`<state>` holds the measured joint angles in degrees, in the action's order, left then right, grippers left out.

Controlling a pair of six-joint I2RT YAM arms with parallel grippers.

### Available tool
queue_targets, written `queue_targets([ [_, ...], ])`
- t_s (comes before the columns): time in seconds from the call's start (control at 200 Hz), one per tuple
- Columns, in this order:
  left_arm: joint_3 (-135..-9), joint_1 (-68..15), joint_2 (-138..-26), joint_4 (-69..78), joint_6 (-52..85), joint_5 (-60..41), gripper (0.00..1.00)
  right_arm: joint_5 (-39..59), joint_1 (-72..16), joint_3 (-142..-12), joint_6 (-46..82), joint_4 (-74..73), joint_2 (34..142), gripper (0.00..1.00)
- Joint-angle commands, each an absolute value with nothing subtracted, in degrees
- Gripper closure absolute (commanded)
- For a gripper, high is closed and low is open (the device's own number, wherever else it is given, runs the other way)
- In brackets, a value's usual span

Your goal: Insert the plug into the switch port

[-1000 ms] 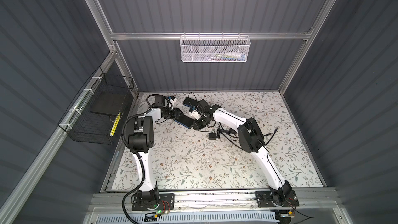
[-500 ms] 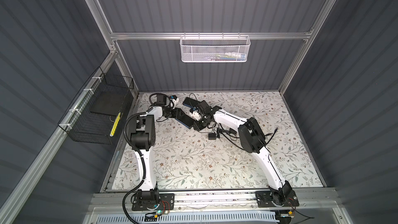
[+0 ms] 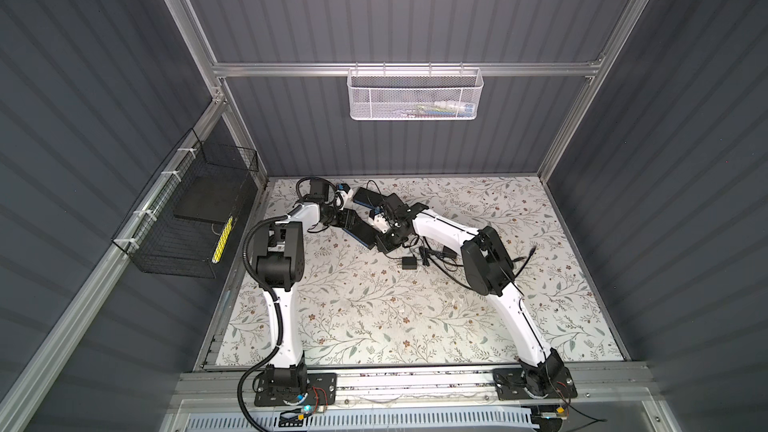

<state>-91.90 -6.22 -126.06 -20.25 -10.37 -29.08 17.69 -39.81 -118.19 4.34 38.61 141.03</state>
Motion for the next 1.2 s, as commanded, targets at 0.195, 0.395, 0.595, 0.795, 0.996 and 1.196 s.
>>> queue_targets([
  [0.195, -92.0, -9.9, -127.5, -29.3, -12.5, -33.8, 0.39, 16.2, -39.0, -117.8, 5.0, 34.8, 137.8, 0.94],
  [0.395, -93.5, -10.8, -128.8, -31.8, -13.8, -33.2, 0.40, 18.2, -39.0, -116.3, 2.3, 33.6, 137.1, 0.93],
  [0.595, -94.0, -11.8, -129.1, -32.5, -14.5, -32.9, 0.40, 18.4, -38.6, -119.5, -0.9, 36.6, 138.0, 0.93],
  [0.795, -94.9, -12.4, -129.7, -33.5, -15.0, -33.3, 0.40, 18.6, -38.4, -119.3, -0.6, 35.0, 138.3, 0.93],
  [0.996, -95.4, -12.8, -130.2, -34.8, -16.1, -34.4, 0.40, 18.6, -38.3, -119.1, -1.7, 33.0, 138.7, 0.94],
  [1.196, -95.6, -13.4, -130.4, -35.2, -16.3, -35.1, 0.40, 18.6, -37.4, -120.3, 0.0, 31.3, 138.7, 0.94],
])
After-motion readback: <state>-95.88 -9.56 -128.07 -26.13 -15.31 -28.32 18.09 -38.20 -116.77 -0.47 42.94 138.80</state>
